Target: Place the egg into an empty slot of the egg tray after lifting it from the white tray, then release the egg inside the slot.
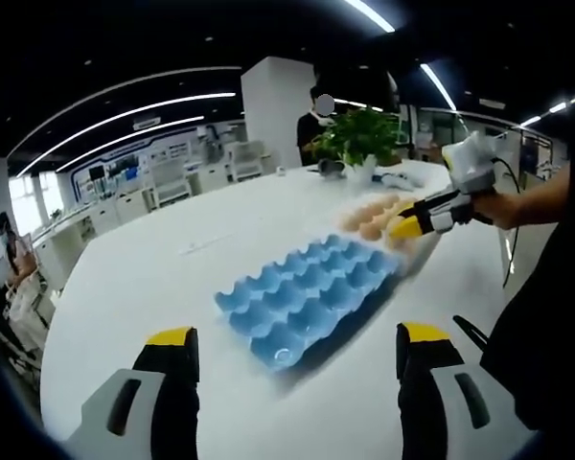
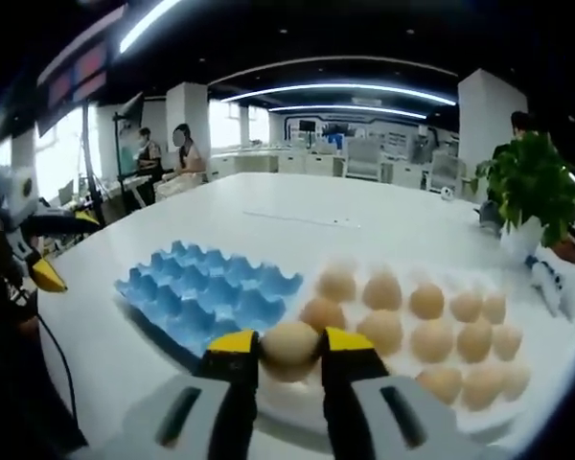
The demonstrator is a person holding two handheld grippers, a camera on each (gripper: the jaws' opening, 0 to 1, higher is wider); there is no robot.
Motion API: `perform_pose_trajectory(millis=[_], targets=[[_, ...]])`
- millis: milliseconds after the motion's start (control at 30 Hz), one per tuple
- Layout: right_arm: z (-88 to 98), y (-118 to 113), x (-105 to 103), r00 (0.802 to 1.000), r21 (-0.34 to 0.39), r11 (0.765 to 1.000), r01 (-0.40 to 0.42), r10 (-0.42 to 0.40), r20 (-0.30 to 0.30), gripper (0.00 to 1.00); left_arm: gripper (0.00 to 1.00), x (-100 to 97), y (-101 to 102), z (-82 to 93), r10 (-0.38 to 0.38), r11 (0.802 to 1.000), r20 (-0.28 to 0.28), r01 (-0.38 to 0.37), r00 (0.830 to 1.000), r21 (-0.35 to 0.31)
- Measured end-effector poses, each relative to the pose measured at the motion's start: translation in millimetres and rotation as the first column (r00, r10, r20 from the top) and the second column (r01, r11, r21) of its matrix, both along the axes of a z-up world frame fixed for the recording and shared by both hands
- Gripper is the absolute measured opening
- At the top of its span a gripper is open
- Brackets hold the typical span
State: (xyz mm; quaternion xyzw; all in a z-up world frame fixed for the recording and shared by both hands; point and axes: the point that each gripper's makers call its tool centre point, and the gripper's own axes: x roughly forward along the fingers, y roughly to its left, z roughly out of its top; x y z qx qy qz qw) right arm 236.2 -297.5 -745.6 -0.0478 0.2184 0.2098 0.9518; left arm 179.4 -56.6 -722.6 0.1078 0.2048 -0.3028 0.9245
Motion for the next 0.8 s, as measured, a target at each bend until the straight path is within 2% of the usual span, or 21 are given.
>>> perform_pose_trajectory(millis=[200, 433, 667, 800], targets=[[6.0, 17, -1, 0.999, 0.005, 0.999, -0.039, 0.039, 0.012, 0.25, 0.86, -1.3, -1, -0.3, -0.005, 1.000, 0.001, 0.005, 1.000, 0.001], [11.3, 52, -1, 0.992, 0.025, 0.992, -0.122, 0.122, 0.016, 0.25, 0.86, -2.2, 0, -3.0, -0.004, 1.000, 0.003, 0.003, 1.000, 0.009], [14.3, 88, -2, 0.978, 0.049, 0.977, -0.207, 0.206, 0.017, 0.25, 0.86, -1.6, 2, -4.2, 0.002, 1.000, 0.002, -0.002, 1.000, 0.015], [16.0, 112, -2, 0.963, 0.061, 0.961, -0.269, 0.269, 0.019, 0.25, 0.85, -2.3, 2, -4.9, -0.001, 1.000, -0.005, 0.001, 1.000, 0.017]])
